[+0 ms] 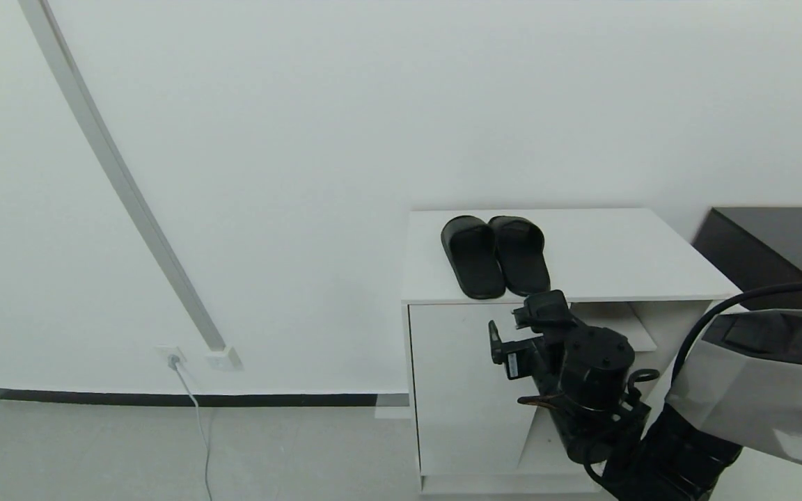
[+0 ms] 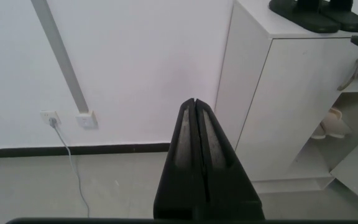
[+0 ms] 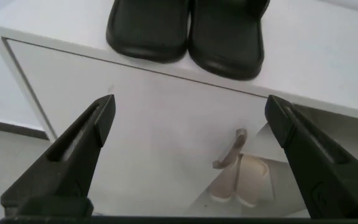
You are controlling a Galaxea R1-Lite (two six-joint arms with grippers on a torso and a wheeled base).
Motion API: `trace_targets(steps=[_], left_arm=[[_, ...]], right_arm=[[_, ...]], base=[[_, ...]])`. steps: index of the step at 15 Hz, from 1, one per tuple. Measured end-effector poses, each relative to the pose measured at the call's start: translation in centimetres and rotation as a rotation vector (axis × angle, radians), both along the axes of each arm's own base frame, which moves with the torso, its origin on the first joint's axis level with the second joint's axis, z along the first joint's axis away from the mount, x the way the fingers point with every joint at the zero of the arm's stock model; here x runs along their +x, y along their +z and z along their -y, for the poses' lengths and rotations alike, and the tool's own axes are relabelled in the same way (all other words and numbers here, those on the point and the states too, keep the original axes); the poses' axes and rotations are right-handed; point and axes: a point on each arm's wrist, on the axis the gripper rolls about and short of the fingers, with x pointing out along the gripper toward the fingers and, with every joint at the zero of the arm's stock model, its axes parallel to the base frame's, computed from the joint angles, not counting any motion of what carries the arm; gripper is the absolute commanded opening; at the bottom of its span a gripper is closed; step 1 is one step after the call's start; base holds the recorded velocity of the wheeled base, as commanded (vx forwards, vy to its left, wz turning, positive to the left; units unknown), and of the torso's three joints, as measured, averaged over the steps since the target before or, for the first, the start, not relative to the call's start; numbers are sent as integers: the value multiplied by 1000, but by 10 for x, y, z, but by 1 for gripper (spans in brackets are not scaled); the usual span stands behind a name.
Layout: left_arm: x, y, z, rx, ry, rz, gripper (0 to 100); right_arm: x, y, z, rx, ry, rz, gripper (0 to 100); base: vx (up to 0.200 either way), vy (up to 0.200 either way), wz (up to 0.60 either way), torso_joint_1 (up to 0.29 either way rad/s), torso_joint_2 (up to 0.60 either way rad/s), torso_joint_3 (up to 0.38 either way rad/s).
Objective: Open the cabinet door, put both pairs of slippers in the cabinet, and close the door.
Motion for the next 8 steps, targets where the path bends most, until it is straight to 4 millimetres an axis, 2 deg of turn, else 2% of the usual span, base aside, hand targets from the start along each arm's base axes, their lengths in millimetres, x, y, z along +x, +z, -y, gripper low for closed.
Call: trace_targets(steps=[4, 8], left_arm=[[0, 0, 0, 1, 0, 0, 0], [0, 0, 0, 0, -1, 0, 0]], right_arm=[[26, 20, 1, -35, -48, -101, 100], [35, 72, -1, 62, -79, -222, 100]], base=[[0, 0, 0, 0, 0, 0], [0, 0, 0, 0, 0, 0]])
